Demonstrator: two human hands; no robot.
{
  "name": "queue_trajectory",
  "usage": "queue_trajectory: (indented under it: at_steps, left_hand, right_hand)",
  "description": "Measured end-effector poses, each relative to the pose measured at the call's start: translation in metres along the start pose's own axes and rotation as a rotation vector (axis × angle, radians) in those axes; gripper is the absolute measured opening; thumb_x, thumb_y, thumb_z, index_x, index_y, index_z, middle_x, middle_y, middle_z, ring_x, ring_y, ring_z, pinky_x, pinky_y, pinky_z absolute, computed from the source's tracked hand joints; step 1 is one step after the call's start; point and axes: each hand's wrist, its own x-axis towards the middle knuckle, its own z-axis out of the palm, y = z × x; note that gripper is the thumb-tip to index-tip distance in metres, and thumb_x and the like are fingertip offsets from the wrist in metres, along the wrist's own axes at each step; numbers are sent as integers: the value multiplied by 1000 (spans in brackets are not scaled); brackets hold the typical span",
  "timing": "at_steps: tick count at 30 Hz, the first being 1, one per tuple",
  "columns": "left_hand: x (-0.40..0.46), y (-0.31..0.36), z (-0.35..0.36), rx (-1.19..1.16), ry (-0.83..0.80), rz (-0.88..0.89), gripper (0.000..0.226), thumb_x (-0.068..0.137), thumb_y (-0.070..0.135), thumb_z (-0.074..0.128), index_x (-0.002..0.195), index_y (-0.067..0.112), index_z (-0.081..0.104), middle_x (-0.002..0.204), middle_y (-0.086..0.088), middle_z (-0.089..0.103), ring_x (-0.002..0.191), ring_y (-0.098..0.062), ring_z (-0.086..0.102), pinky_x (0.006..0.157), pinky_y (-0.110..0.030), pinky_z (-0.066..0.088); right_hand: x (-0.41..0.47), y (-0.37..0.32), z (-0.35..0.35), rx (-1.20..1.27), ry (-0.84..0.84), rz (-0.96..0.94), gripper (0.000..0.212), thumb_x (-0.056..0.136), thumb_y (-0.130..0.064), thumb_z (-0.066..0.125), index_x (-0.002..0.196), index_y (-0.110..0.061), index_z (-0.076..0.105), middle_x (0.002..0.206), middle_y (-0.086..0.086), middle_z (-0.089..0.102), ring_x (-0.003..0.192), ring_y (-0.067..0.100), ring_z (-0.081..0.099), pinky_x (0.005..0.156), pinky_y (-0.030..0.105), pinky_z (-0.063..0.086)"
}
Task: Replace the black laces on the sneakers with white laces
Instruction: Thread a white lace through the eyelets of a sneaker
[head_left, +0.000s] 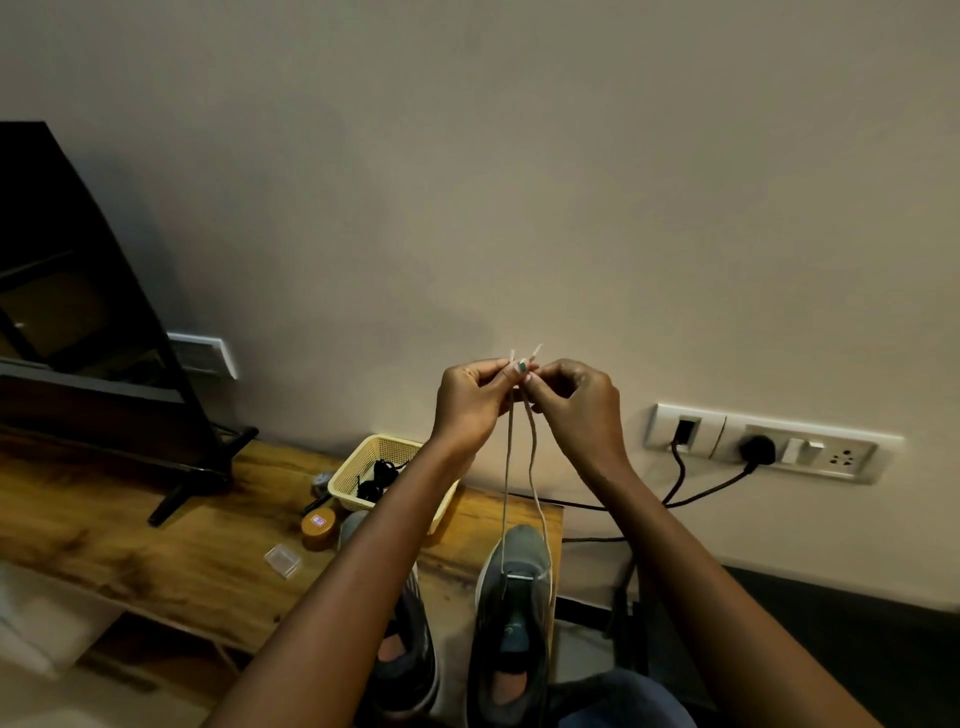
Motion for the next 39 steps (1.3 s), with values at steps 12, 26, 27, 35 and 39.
queue_trajectory:
  at_steps: [12, 26, 27, 35, 39]
  left_hand:
    - [0, -7, -6, 134, -39, 54, 22, 94, 14, 57, 111, 6, 68, 95, -8, 73, 83, -18, 71, 77, -27, 57]
    - [0, -13, 1, 279, 46, 195, 71, 87, 8, 66, 147, 9, 28, 66, 11, 65, 72, -3, 66, 85, -18, 52]
    - [0, -14, 1, 278, 55, 203, 73, 87, 9, 66, 148, 10, 27, 65, 12, 65, 72, -2, 65, 87, -19, 52]
    - [-1, -24, 2, 280, 131, 273, 80, 86, 10, 67, 150, 17, 20, 76, 9, 70, 69, 8, 65, 82, -9, 49]
    - [2, -26, 0, 352, 131, 289, 81, 86, 16, 68, 150, 18, 20, 74, 5, 70, 66, 7, 63, 79, 2, 41]
  right_hand:
    - [13, -18, -19, 126, -135, 152, 4, 84, -17, 71, 82, -13, 72, 74, -3, 69, 60, -5, 62, 52, 13, 47]
    - [20, -27, -22, 164, -195, 332, 15, 80, -14, 74, 89, -1, 72, 76, 6, 71, 67, 10, 65, 58, 18, 50]
    - [20, -27, -23, 188, -206, 360, 17, 80, -14, 74, 91, 0, 72, 77, 7, 71, 69, 12, 64, 59, 18, 50]
    - [19, -27, -22, 298, -254, 546, 23, 79, -15, 76, 97, -1, 72, 75, 5, 68, 66, 10, 59, 58, 19, 50]
    - [16, -24, -17, 315, -221, 522, 18, 80, -12, 75, 93, -1, 71, 74, 3, 68, 62, 8, 56, 58, 18, 48]
